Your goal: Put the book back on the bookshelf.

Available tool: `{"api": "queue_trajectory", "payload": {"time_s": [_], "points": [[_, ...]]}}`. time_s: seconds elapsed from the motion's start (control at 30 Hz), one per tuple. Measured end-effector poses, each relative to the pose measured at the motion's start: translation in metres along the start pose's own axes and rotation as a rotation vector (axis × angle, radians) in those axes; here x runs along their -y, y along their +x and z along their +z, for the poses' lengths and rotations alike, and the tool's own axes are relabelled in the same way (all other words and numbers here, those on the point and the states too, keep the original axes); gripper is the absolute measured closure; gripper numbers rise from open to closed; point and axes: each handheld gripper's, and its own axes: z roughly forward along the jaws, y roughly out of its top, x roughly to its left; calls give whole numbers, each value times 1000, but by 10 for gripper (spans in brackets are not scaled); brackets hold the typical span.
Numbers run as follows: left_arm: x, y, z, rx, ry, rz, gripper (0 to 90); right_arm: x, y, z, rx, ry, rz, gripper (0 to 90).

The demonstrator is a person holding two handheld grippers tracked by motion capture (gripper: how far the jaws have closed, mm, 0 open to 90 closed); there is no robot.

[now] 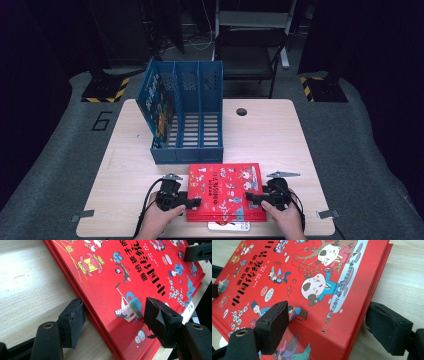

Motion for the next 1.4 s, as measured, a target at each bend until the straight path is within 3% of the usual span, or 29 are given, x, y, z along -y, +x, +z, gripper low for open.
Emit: {"api": "queue_trajectory", "payload": {"time_s": [0.33, 0.4, 0.5, 0.67, 0.7, 0.83, 1.13, 1.4], "points": [[2, -1, -3, -19, -10, 20, 357, 6, 0, -5, -19, 15, -15, 185], [2, -1, -3, -18, -14, 17, 357, 6, 0, -5, -4, 10, -30, 142], [3, -2, -3, -18, -13, 19, 357, 4, -1, -7, 45, -18, -79, 148], [5, -4, -4, -18, -9, 21, 357, 8, 4, -10, 16, -8, -82, 208], [6, -4, -4, -19, -6, 23, 357, 10, 10, -11, 33, -9, -130, 205], [7, -4, -5, -14, -6, 21, 358, 11, 16, -10, 57, -2, -167, 176], [9, -3, -8, -6, 5, 23, 358, 7, 20, -8, 63, -1, -185, 177], [12, 2, -12, -11, -14, -9, 358, 5, 28, -6, 70, -2, -203, 193]]}}
